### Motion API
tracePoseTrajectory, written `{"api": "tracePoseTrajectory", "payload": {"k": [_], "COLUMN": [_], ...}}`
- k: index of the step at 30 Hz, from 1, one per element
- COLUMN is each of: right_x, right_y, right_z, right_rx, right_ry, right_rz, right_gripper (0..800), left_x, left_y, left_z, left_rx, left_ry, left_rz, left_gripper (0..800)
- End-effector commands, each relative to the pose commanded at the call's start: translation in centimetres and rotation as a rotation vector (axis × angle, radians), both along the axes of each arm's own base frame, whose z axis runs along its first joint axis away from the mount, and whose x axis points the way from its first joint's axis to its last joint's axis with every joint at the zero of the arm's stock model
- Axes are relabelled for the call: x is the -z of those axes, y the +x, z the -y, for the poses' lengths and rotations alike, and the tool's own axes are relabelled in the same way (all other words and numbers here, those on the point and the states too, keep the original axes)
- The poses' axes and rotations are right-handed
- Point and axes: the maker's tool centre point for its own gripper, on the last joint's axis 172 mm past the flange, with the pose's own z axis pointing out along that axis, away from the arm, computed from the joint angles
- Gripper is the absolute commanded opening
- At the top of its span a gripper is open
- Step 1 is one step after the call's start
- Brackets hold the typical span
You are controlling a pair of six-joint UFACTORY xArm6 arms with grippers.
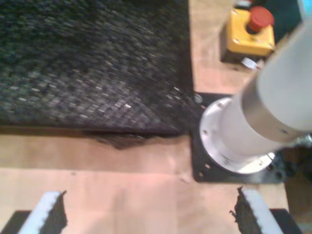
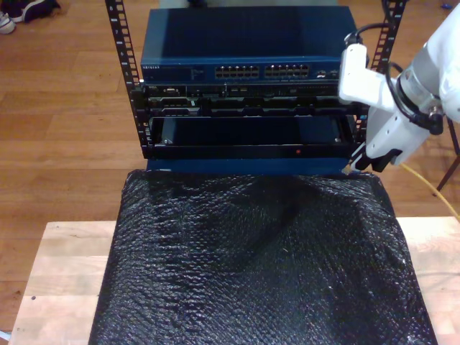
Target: Grab the cable and plug it in
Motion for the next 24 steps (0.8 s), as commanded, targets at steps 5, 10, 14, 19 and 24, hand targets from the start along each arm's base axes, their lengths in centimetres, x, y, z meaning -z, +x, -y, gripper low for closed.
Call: {"api": "tracePoseTrajectory", "payload": {"k": [5, 10, 14, 19, 24], "right_x": [0.4, 1.1, 1.2, 1.8, 1.8], "right_y": [0.0, -0.1, -0.2, -0.2, -0.2], "right_z": [-0.1, -0.1, -0.1, 0.0, 0.1], "right_rx": [0.001, 0.001, 0.001, 0.003, 0.003], "right_ry": [0.000, -0.002, -0.002, -0.004, -0.005], "right_rz": [-0.008, -0.024, -0.027, -0.039, -0.039], "right_gripper": [0, 0, 0, 0, 0], "left_x": [2.5, 5.1, 6.8, 9.8, 11.5], "left_y": [-4.1, -7.1, -9.3, -10.9, -12.2], "left_z": [0.0, 0.0, 1.5, 3.3, 4.8], "left_rx": [0.046, 0.049, 0.081, 0.108, 0.161], "left_ry": [-0.037, -0.040, -0.071, -0.049, -0.050], "left_rz": [-0.025, -0.063, -0.088, -0.095, -0.072], "left_gripper": [800, 800, 800, 800, 800]}}
